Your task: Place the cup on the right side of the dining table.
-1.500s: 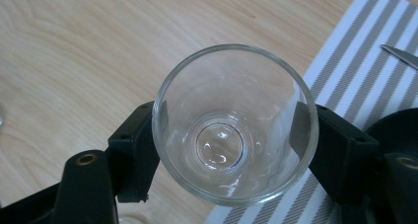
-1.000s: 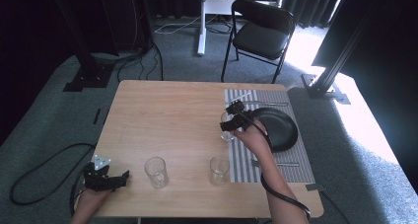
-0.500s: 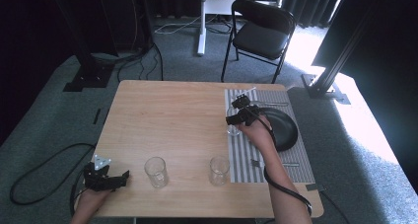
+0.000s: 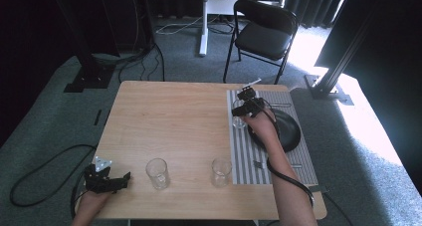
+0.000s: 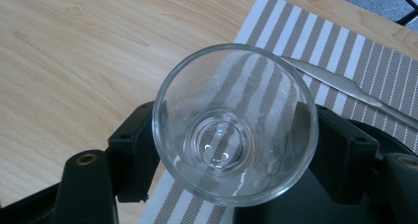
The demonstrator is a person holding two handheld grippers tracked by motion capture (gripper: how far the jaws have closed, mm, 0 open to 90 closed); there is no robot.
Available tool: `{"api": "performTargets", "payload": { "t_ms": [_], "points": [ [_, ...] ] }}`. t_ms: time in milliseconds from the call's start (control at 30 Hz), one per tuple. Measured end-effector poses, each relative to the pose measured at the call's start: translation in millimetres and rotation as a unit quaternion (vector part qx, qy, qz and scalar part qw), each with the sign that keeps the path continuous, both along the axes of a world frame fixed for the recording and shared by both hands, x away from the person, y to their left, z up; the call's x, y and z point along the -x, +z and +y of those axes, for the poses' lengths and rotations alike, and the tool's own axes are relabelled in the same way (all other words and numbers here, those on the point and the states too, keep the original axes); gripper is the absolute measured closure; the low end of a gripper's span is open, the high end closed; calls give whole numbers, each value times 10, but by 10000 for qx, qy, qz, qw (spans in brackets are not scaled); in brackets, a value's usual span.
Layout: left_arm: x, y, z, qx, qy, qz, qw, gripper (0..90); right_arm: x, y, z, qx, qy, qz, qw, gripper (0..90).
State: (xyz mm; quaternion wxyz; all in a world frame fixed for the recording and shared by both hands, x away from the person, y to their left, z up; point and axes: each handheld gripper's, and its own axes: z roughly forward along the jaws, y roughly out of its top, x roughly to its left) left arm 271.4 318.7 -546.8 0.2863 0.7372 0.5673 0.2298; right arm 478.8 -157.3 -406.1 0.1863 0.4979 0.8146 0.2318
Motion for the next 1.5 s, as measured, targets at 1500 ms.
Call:
{"api": "performTargets", "payload": {
  "t_ms": [1500],
  "points": [
    [8,-1,-2,8,34,-9,10000,5,-725,-208,-76,80,-559,240,9981,278]
  ]
}}
